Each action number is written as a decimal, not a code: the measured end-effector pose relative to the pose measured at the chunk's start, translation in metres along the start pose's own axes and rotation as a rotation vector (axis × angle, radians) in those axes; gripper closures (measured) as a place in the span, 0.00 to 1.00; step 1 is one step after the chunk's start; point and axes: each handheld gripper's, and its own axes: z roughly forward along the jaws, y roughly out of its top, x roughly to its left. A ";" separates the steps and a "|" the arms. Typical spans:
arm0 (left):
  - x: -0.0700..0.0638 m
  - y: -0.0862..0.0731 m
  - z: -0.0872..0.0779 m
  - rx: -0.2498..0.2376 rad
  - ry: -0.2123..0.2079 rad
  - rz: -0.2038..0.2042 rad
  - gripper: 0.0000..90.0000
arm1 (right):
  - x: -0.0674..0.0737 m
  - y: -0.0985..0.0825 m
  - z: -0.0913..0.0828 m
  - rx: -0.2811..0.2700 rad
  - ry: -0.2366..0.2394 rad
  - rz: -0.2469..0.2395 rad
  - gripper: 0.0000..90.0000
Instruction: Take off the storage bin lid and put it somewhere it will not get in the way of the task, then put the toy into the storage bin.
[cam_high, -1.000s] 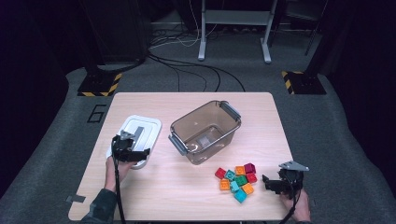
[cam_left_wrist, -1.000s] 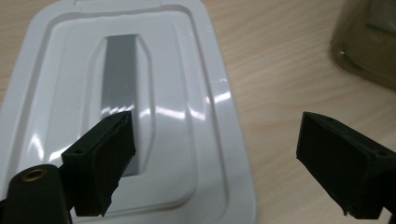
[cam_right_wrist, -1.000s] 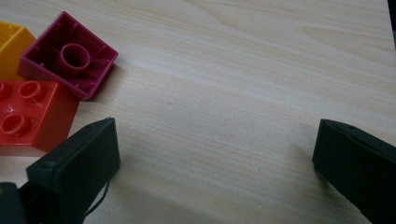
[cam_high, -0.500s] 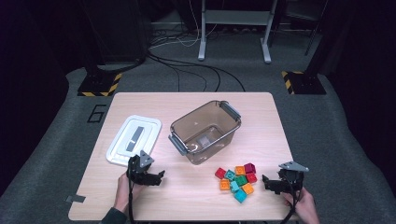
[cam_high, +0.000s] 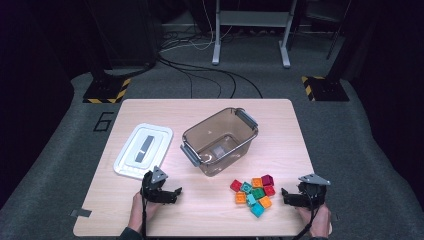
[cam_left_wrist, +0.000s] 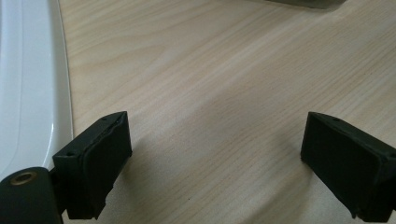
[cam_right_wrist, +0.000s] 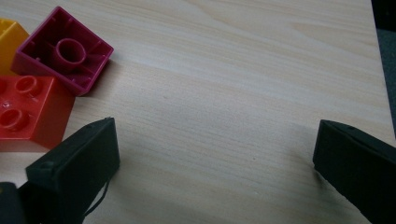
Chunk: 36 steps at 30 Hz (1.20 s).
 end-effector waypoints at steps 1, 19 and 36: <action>0.000 0.000 0.000 -0.005 0.001 -0.007 0.09 | -0.001 0.001 0.000 0.012 0.006 0.015 0.00; 0.000 0.000 0.000 -0.003 -0.008 0.010 0.09 | 0.023 0.034 -0.007 0.036 0.167 0.032 0.02; 0.000 0.000 0.000 -0.004 -0.009 0.016 0.10 | 0.041 0.056 0.018 0.102 0.145 -0.031 0.08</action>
